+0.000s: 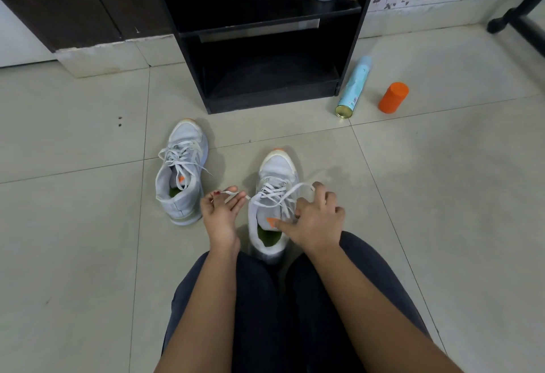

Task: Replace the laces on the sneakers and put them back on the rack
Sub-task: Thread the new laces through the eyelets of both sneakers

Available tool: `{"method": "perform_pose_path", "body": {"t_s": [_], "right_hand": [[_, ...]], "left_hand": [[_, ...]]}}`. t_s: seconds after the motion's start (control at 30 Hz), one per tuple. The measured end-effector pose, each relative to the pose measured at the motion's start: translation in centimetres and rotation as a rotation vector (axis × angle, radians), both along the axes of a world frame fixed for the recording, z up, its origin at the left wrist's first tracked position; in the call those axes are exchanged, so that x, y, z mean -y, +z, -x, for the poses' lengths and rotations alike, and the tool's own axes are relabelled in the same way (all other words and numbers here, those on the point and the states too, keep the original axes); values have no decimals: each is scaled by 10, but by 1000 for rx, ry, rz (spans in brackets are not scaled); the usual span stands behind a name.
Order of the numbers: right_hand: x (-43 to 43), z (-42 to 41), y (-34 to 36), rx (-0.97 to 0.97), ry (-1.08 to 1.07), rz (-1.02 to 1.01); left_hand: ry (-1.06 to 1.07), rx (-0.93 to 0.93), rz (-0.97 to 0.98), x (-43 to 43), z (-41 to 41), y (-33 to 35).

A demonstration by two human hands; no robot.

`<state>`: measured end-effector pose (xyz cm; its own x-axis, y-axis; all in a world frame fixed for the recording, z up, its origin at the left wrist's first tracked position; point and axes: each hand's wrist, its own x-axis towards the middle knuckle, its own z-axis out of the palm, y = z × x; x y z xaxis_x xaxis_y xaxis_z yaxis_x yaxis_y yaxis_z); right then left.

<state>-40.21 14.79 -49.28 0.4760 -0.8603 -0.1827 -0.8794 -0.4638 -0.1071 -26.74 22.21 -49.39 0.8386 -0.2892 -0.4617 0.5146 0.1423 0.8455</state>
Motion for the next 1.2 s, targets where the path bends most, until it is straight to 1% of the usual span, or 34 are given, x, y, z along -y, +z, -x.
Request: {"method": "perform_pose_path", "body": {"t_s": [0.07, 0.13, 0.17, 0.2, 0.23, 0.27, 0.3, 0.33, 0.37, 0.43, 0.47, 0.5, 0.53, 0.57, 0.6, 0.63, 0.67, 0.7, 0.73, 0.77, 0.8, 0.83, 0.87, 0.9, 0.93, 0.97, 1.0, 1.03, 1.07, 1.13, 1.17, 1.2], "right_hand": [[0, -2, -3, 20, 1, 57], [2, 0, -4, -58, 9, -65], [5, 2, -5, -77, 0, -98], [7, 3, -4, -80, -7, -102], [8, 4, -3, -72, -12, -96], [9, 5, -4, -44, -21, -76], [9, 4, -4, -12, -27, -56], [9, 4, -3, 8, -33, -64], [9, 5, -3, 26, -47, -118], [12, 4, -1, 57, -112, -282], [13, 4, -1, 70, -141, -331], [15, 5, -2, 82, -156, -351], [15, 4, -3, 87, -161, -361], [16, 4, -3, 87, -165, -373], [17, 4, -3, 89, -172, -386], [18, 4, -3, 95, -178, -400], [18, 4, -4, 104, -184, -408], [19, 5, -4, 116, -193, -412], [19, 5, -5, 129, -203, -415], [20, 5, -5, 140, -211, -421], [20, 5, -6, 151, -217, -425], [21, 6, -6, 160, -221, -430], [21, 5, -7, 170, -223, -437], [21, 5, -8, 179, -222, -442], [21, 5, -7, 185, -220, -444], [21, 6, -7, 188, -223, -443], [21, 6, -7, 189, -225, -443], [22, 6, -7, 188, -230, -447], [23, 6, -7, 187, -233, -452], [23, 6, -8, 186, -239, -464], [23, 6, -9, 189, -243, -468], [23, 6, -10, 194, -246, -471]], "left_hand": [[68, 31, 24, -1, -5, 1], [204, 108, 20, -5, -13, -1], [276, 187, -21, -8, -16, 0], [308, 289, -113, -11, -18, 0], [275, 401, -256, -14, -17, 0], [178, 528, -395, -16, -14, -2], [25, 665, -488, -17, -10, -4], [-168, 756, -543, -17, -4, -8], [-357, 788, -586, -17, 0, -13], [-666, 691, -660, -17, 4, -19], [-754, 646, -683, -16, 3, -22], [-782, 634, -707, -15, 1, -26], [-765, 634, -715, -14, -1, -28], [-713, 625, -699, -13, -3, -27], [-590, 562, -638, -12, -5, -27], [-397, 477, -564, -12, -8, -25], [-156, 355, -496, -13, -13, -22], [42, 238, -444, -18, -20, -22], [132, 185, -427, -22, -25, -22], [95, 200, -487, -27, -27, -22], [-37, 294, -583, -30, -27, -22], [-219, 427, -704, -30, -24, -21], [-373, 548, -752, -28, -19, -23], [-511, 629, -730, -24, -12, -24], [-627, 668, -650, -20, -5, -23], [-726, 682, -603, -14, -1, -23], [-775, 692, -598, -11, 3, -21], [-767, 709, -622, -9, 4, -21], [-688, 702, -629, -10, 3, -21], [-388, 611, -643, -15, -8, -20], [-260, 561, -688, -20, -16, -22], [-202, 528, -746, -25, -22, -25]]}}
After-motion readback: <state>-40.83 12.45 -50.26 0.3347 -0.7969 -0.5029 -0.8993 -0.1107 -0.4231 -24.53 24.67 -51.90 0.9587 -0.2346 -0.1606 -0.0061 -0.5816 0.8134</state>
